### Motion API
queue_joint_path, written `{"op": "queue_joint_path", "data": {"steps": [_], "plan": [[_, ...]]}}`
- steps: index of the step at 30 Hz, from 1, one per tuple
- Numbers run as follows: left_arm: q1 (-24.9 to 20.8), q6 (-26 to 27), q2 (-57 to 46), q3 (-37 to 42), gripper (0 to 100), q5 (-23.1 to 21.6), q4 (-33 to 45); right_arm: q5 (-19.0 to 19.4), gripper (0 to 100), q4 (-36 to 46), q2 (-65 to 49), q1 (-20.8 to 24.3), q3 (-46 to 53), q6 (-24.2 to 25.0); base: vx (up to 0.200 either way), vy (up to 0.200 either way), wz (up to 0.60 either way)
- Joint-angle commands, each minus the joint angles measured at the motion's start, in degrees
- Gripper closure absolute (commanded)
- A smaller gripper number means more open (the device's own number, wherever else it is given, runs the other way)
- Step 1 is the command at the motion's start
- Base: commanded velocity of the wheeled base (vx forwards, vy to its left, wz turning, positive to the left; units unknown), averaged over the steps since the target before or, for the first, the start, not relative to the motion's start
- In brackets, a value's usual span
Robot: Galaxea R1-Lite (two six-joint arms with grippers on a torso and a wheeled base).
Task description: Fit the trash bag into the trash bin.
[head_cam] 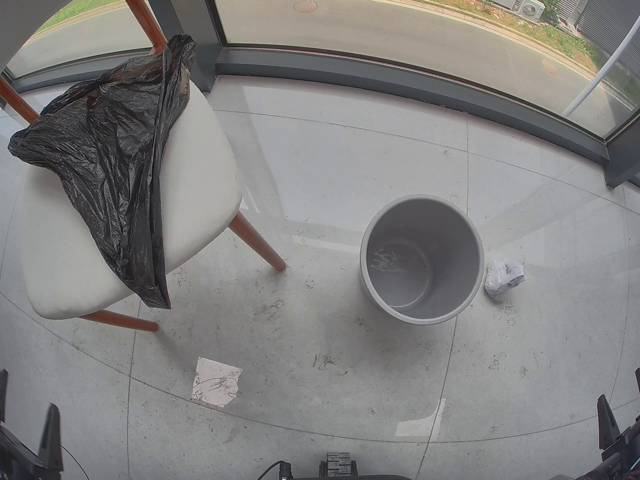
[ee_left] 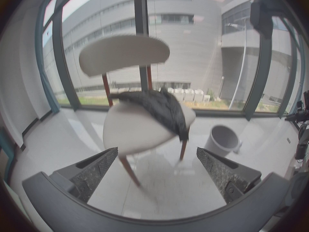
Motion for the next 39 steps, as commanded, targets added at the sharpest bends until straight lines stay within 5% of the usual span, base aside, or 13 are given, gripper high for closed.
{"op": "queue_joint_path", "data": {"steps": [1,5,15,22,29,35,39], "plan": [[0.1,0.3,10.5,-2.1,0,-4.7,-12.2,0.0,0,0.0,0.0,0.0,1.0,0.0,0.0,0.0,0.0],[-1.0,0.2,23.3,-13.3,0,-6.3,-3.3,0.0,0,0.0,0.0,0.0,1.0,0.0,0.0,0.0,0.0],[-6.6,0.3,52.1,-34.7,0,-9.1,-1.2,0.0,0,0.0,0.0,0.0,1.0,0.0,0.0,0.0,0.0],[-7.8,0.4,63.1,-43.1,0,-9.1,-0.1,0.0,0,0.0,0.0,0.0,1.0,0.0,0.0,0.0,0.0],[-10.1,1.7,70.8,-53.6,0,-3.0,6.2,0.0,0,0.0,0.0,0.0,1.0,0.0,0.0,0.0,0.0],[-21.3,-0.9,80.7,-63.8,0,6.1,6.7,0.0,0,0.0,0.0,0.0,1.0,0.0,0.0,0.0,0.0],[-23.0,-1.7,82.7,-66.0,0,8.5,9.5,0.0,0,0.0,0.0,0.0,1.0,0.0,0.0,0.0,0.0]]}}
